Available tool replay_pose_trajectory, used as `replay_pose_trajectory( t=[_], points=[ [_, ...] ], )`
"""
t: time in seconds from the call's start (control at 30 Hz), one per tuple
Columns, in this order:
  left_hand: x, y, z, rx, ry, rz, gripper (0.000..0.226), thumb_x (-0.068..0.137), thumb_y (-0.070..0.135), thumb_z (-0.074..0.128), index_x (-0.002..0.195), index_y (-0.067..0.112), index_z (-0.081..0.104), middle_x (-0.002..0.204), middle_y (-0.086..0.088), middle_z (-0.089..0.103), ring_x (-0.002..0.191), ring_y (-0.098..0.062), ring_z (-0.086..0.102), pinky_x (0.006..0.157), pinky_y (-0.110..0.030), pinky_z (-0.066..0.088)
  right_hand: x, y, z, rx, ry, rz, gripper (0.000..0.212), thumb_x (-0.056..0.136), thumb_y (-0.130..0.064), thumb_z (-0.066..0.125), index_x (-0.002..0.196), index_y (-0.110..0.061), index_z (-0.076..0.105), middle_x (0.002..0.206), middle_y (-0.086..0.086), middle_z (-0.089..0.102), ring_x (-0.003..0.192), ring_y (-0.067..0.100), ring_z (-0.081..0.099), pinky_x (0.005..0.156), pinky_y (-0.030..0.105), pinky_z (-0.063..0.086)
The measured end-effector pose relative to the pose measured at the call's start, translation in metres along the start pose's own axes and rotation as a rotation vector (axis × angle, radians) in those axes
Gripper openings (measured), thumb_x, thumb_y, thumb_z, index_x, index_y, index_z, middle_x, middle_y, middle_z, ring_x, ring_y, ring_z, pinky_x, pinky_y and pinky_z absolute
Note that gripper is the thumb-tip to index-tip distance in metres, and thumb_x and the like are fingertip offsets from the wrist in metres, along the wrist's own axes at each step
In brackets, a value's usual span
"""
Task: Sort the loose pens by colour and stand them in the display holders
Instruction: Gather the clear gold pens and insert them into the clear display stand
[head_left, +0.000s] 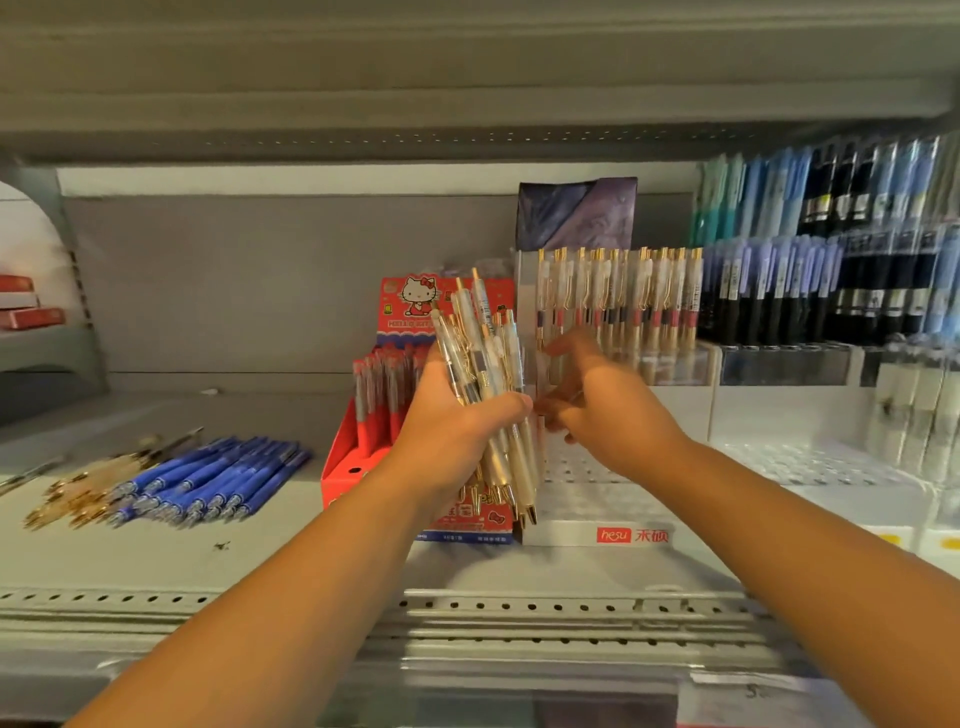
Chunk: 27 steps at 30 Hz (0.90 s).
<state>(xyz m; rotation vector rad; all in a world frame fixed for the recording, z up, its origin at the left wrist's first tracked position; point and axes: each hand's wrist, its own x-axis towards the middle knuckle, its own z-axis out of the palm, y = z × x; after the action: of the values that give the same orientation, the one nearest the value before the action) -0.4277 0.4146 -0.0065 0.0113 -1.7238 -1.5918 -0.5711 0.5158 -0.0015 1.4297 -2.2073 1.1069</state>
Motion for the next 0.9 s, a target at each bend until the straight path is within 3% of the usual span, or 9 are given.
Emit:
replay_pose_trajectory(
  t=[0.2,0.33,0.5,0.7,0.8,0.9],
  points=[
    [-0.001,-0.001,0.000,-0.001,0.006,0.002,0.049,0.082,-0.003,0.071,0.112,0.029,0.051,0.089,0.013,0.075,0.083,-0.006,0.072,0.062,-0.017,0.055,0.001,0.000,0.001,0.020,0.008,0.068,0.050,0.089,-0.013,0.070,0.124,-0.028,0.038,0.080,-0.002,0.070,0.066,0.010,0.069,0.067,0.037,0.061],
    [0.000,-0.001,0.001,-0.003,-0.011,-0.003,0.047,0.082,-0.004,0.070,0.110,0.029,0.051,0.087,0.014,0.074,0.081,-0.005,0.072,0.060,-0.015,0.054,0.000,0.006,0.000,0.002,-0.009,0.046,0.053,0.087,-0.017,0.072,0.121,-0.033,0.034,0.078,-0.004,0.070,0.066,0.006,0.068,0.066,0.034,0.060],
    [-0.001,-0.002,0.001,0.004,-0.004,-0.016,0.047,0.082,-0.001,0.072,0.111,0.030,0.051,0.089,0.009,0.074,0.083,-0.008,0.072,0.064,-0.019,0.056,-0.002,0.005,0.002,-0.113,-0.108,0.005,0.057,0.087,-0.014,0.068,0.120,-0.037,0.029,0.085,0.001,0.068,0.073,0.018,0.068,0.070,0.045,0.060],
    [0.001,-0.002,0.001,-0.002,-0.020,-0.019,0.048,0.082,-0.001,0.072,0.112,0.031,0.051,0.090,0.013,0.074,0.083,-0.006,0.072,0.063,-0.018,0.056,-0.007,0.003,-0.004,-0.153,-0.022,-0.025,0.047,0.088,-0.022,0.065,0.122,-0.035,0.035,0.079,-0.006,0.065,0.068,0.012,0.063,0.063,0.039,0.058],
    [0.002,-0.003,0.001,0.003,-0.040,-0.011,0.048,0.083,-0.002,0.071,0.112,0.031,0.052,0.094,0.011,0.074,0.089,-0.010,0.072,0.075,-0.027,0.059,-0.008,-0.012,-0.010,0.161,0.119,-0.014,0.029,0.090,-0.028,0.067,0.113,-0.032,0.050,0.082,-0.005,0.066,0.071,0.011,0.064,0.062,0.030,0.055],
    [0.003,-0.002,0.002,-0.013,-0.062,-0.002,0.052,0.082,-0.002,0.073,0.119,0.027,0.053,0.102,0.001,0.074,0.098,-0.019,0.072,0.081,-0.038,0.059,-0.011,-0.033,-0.017,0.683,0.000,0.054,0.017,0.091,-0.022,0.067,0.107,-0.023,0.061,0.082,-0.004,0.071,0.070,0.014,0.068,0.057,0.033,0.057]
  ],
)
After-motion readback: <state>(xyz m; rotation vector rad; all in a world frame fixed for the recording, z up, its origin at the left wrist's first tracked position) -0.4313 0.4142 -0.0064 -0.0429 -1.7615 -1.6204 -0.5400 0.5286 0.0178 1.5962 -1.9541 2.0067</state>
